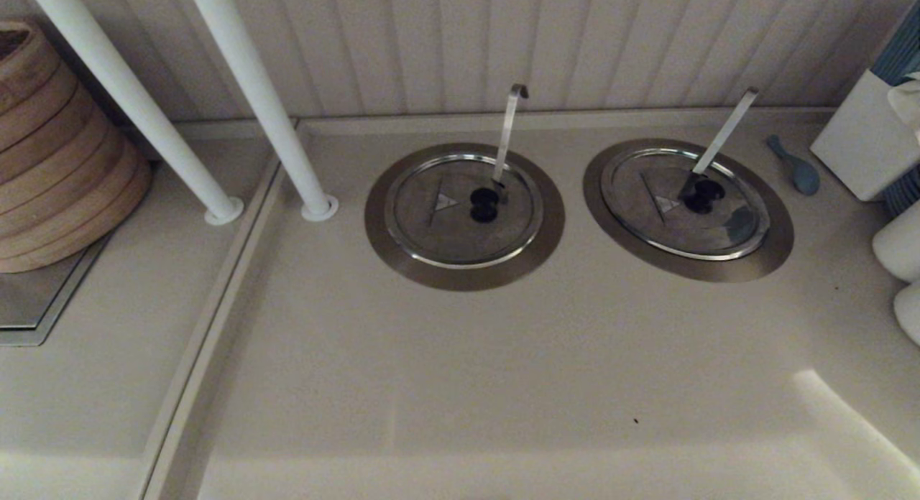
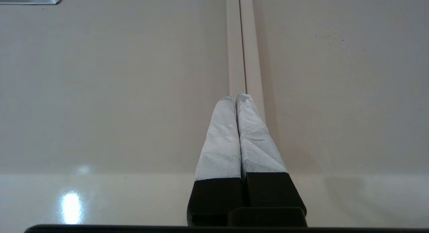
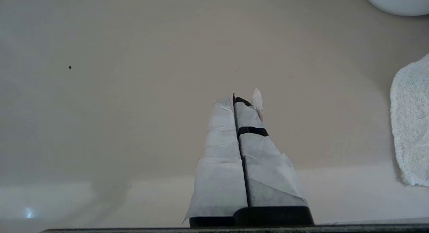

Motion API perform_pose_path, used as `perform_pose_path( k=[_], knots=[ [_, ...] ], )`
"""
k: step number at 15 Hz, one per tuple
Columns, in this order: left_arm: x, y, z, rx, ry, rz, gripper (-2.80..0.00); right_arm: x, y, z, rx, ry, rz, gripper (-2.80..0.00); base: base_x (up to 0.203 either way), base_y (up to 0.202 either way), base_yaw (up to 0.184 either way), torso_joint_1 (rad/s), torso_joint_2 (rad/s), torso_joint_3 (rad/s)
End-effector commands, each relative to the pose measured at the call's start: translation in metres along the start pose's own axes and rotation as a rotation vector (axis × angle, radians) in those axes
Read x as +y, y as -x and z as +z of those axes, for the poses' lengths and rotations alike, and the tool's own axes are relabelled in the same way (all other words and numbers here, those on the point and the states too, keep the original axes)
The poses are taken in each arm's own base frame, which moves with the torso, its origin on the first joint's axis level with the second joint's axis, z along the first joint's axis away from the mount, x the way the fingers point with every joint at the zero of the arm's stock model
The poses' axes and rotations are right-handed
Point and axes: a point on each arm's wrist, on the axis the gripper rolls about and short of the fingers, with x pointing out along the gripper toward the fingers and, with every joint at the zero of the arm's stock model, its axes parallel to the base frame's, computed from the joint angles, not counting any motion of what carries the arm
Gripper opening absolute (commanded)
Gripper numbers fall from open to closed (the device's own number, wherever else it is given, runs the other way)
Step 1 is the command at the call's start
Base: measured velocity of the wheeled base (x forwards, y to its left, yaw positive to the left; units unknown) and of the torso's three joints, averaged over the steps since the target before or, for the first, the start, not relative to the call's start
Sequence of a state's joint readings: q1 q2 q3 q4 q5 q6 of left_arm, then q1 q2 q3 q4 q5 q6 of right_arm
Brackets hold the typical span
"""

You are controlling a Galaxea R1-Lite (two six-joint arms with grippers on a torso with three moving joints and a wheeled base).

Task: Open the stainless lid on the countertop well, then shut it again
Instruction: Open the lid

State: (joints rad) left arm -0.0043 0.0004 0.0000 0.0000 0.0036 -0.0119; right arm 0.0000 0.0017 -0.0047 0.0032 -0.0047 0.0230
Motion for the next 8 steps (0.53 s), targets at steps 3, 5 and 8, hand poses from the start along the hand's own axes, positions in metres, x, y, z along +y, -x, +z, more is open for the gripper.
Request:
perform_pose_path(
  k=[3,5,8],
  knots=[
    [0.0000,-0.0001,0.0000,0.001,0.000,0.001,-2.80,0.0000,-0.0001,0.0000,0.001,0.000,0.000,-2.80,0.000,0.000,0.000,0.000,0.00,0.000],
    [0.0000,-0.0001,0.0000,0.001,0.000,0.001,-2.80,0.0000,-0.0001,0.0000,0.001,0.000,0.000,-2.80,0.000,0.000,0.000,0.000,0.00,0.000],
    [0.0000,-0.0001,0.0000,0.001,0.000,0.001,-2.80,0.0000,0.0000,-0.0005,0.004,0.002,0.000,-2.80,0.000,0.000,0.000,0.000,0.00,0.000]
  ],
)
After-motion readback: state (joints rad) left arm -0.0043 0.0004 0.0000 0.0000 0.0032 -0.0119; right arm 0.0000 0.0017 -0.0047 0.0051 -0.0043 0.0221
